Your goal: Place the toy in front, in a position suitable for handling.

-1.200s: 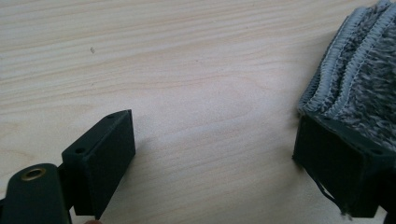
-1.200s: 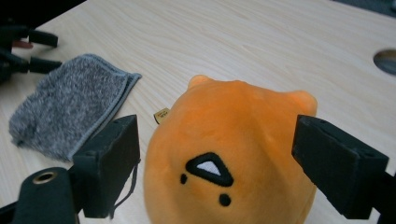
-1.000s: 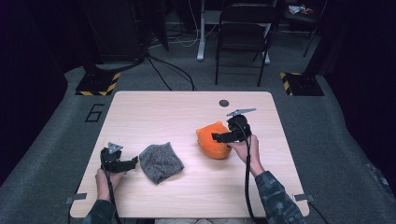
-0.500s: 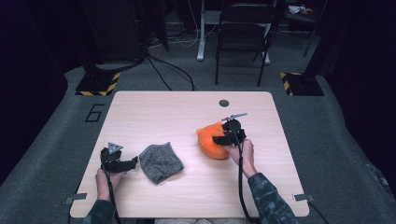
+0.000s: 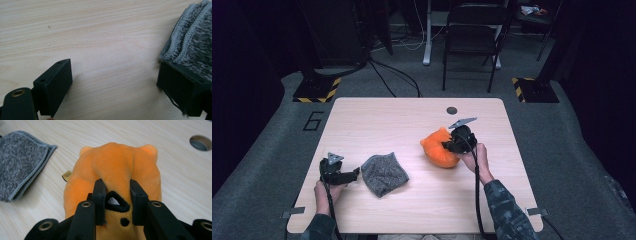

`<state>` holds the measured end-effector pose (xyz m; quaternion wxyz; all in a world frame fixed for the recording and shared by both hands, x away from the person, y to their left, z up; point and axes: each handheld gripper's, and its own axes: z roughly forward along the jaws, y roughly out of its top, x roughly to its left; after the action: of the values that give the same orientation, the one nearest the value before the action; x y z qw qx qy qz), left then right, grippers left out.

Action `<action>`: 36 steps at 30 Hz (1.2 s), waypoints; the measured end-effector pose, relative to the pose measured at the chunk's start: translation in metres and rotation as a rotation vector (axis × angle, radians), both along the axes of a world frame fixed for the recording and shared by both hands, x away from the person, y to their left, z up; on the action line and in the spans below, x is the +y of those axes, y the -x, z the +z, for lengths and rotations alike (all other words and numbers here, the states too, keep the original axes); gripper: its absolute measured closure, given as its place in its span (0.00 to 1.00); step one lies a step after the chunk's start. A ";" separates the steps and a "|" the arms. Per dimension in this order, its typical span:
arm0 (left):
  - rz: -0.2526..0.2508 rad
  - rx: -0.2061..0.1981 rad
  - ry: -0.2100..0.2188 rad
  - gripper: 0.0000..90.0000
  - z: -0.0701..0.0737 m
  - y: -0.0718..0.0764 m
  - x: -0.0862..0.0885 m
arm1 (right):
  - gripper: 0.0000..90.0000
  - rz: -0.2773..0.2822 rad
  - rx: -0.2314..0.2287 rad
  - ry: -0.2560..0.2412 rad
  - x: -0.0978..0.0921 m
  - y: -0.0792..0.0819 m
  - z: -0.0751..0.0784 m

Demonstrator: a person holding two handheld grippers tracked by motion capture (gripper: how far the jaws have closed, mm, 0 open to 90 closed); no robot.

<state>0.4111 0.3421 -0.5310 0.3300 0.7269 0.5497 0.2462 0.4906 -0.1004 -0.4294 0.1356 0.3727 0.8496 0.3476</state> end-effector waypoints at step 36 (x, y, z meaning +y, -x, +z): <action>-0.009 0.007 0.002 0.14 0.000 0.000 0.000 | 0.19 0.143 0.007 -0.082 0.013 -0.025 0.009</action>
<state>0.4110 0.3420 -0.5306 0.3300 0.7297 0.5479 0.2416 0.5151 -0.0869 -0.4208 0.0923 0.3177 0.8595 0.3896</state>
